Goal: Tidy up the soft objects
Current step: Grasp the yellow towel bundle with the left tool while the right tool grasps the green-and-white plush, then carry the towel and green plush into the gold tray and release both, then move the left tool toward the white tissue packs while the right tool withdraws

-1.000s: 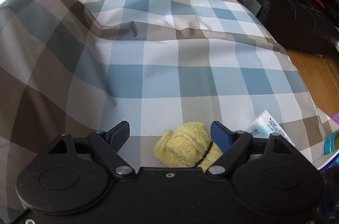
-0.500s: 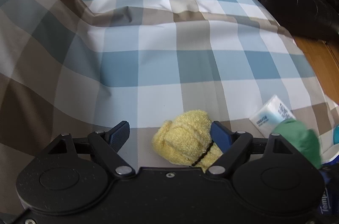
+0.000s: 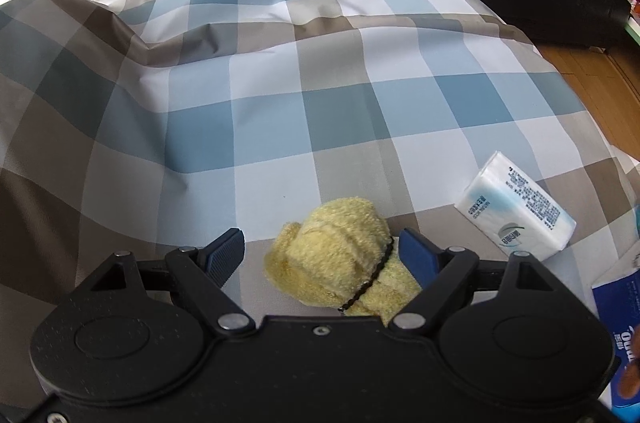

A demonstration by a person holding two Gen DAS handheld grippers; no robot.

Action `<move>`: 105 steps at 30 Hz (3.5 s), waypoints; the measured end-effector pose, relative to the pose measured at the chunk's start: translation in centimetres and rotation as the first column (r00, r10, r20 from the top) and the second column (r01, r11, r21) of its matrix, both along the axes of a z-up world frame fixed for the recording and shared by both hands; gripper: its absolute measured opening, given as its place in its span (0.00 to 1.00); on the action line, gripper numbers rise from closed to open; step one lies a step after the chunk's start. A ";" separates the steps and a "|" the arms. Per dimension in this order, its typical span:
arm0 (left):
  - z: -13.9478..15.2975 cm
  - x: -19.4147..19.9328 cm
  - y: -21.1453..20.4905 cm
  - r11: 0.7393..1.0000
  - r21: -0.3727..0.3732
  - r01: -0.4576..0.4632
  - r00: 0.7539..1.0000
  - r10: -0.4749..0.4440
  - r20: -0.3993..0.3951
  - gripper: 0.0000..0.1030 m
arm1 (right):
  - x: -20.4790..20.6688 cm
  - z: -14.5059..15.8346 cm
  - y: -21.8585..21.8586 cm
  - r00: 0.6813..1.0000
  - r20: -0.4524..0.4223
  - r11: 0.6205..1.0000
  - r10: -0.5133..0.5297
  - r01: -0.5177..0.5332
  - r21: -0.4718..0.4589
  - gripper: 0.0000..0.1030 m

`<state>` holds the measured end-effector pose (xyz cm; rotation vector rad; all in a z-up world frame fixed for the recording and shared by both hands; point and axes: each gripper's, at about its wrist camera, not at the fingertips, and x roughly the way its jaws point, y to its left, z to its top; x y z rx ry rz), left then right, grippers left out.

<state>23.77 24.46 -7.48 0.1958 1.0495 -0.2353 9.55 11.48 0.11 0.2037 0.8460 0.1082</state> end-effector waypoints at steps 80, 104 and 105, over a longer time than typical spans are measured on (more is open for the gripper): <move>6.4 -14.1 -31.5 0.985 -0.001 0.175 0.984 -0.175 -0.029 0.57 | -15.4 0.8 -37.1 0.807 -0.079 0.792 -0.586 0.590 0.155 0.54; 10.4 -16.9 -27.5 0.983 -0.129 0.130 0.989 -0.121 0.080 0.64 | -14.9 1.1 -35.4 0.814 -0.011 0.812 -0.580 0.580 0.073 0.79; 10.7 -17.0 -27.1 0.983 -0.132 0.129 0.989 -0.118 0.085 0.64 | -14.9 1.2 -35.4 0.815 -0.004 0.813 -0.579 0.578 0.077 0.79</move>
